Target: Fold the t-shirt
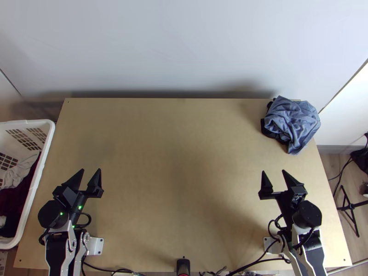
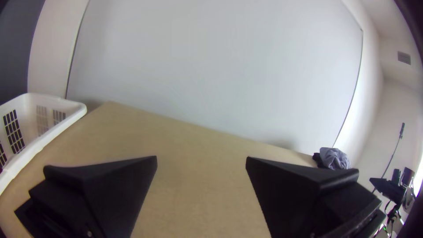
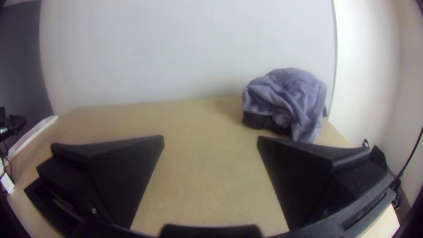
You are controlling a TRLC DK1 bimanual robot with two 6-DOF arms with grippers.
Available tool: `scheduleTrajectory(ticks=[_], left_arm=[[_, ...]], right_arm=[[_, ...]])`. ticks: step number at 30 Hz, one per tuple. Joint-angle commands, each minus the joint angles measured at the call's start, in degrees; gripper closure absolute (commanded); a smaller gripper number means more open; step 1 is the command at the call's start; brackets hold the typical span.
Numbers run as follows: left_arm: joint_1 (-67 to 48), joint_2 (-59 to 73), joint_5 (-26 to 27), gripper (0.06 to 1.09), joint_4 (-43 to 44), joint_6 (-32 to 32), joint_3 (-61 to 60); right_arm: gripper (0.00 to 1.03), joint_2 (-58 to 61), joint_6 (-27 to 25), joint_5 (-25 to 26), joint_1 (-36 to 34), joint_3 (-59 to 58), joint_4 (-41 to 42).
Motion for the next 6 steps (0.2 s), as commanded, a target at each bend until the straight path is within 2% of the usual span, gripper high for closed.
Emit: scheduleTrajectory(ticks=[1,6], left_arm=[[-0.1,0.0,0.0,0.11,-0.1,-0.1,0.0],[-0.1,0.0,0.0,0.11,-0.1,-0.1,0.0]], right_arm=[[0.05,0.0,0.0,0.0,0.0,0.0,0.0],[0.05,0.0,0.0,0.0,0.0,0.0,0.0]])
